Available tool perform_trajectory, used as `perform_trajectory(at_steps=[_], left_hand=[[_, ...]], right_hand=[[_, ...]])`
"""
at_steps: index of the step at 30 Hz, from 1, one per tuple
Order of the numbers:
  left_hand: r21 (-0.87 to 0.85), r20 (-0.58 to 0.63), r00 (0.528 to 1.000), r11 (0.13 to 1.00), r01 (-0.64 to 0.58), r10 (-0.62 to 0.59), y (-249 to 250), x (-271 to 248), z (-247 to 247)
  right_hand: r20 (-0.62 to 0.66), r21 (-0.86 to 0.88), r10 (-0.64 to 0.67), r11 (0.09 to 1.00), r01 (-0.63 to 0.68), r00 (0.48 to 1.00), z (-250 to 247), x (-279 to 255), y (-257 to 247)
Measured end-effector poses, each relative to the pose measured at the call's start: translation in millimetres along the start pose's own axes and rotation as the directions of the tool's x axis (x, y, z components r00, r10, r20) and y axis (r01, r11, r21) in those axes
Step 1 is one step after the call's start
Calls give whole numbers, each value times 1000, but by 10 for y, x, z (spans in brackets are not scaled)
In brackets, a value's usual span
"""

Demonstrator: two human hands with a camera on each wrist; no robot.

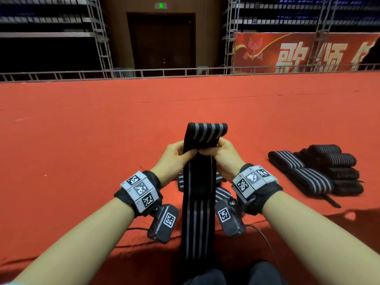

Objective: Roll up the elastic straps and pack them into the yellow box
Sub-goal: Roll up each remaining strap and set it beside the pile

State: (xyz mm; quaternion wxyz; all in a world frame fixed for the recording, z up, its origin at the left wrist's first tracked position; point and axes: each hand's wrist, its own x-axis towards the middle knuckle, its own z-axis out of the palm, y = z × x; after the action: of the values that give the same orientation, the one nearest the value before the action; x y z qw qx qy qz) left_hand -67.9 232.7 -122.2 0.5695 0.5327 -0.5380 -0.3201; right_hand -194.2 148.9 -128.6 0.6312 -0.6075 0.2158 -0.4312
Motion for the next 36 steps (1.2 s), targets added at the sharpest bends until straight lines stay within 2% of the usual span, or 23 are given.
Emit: perform_trajectory(at_steps=[4, 6, 9, 12, 14, 17, 20, 24, 26, 28, 31, 34, 36], left_hand=[[-2, -55, 997, 998, -62, 62, 11, 16, -24], [16, -91, 988, 992, -123, 124, 34, 33, -54], [22, -120, 972, 980, -200, 201, 98, 63, -112], [1, -126, 964, 972, -234, 232, 167, 121, -160], [-6, -122, 959, 966, -257, 254, 203, 156, -179], [-57, -56, 973, 973, -226, 222, 237, 169, -198], [-75, 29, 980, 978, -193, 195, 288, 165, -216], [39, 11, 969, 968, -248, 247, 341, 187, -244], [67, -20, 965, 964, -258, 260, 336, 211, -235], [74, -52, 963, 963, -260, 264, 315, 230, -232], [9, -71, 978, 980, -196, 196, 291, 230, -247], [-268, -87, 996, 962, -43, 20, 267, 205, -256], [-399, -3, 994, 912, 96, -106, 240, 157, -228]], right_hand=[[20, -120, -72, 990, 74, 997, 9, 43, -1], [48, -114, -79, 990, 84, 996, -6, 41, -1], [127, -73, 50, 996, -41, 991, -20, -46, 10], [221, -59, 228, 974, -220, 948, -67, -118, 54], [268, -72, 269, 963, -260, 925, -74, -149, 39], [268, -56, 223, 975, -215, 937, -68, -201, -29], [228, 31, 205, 975, -218, 952, -91, -219, -72], [244, 157, 255, 942, -298, 936, -67, -207, -133], [245, 104, 247, 955, -279, 937, -16, -209, -164], [214, 48, 190, 978, -205, 958, 32, -191, -153], [183, 5, 155, 987, -159, 971, 41, -174, -112], [119, 33, 118, 992, -123, 986, 37, -161, -104], [19, 47, 63, 997, -63, 998, 35, -126, -99]])
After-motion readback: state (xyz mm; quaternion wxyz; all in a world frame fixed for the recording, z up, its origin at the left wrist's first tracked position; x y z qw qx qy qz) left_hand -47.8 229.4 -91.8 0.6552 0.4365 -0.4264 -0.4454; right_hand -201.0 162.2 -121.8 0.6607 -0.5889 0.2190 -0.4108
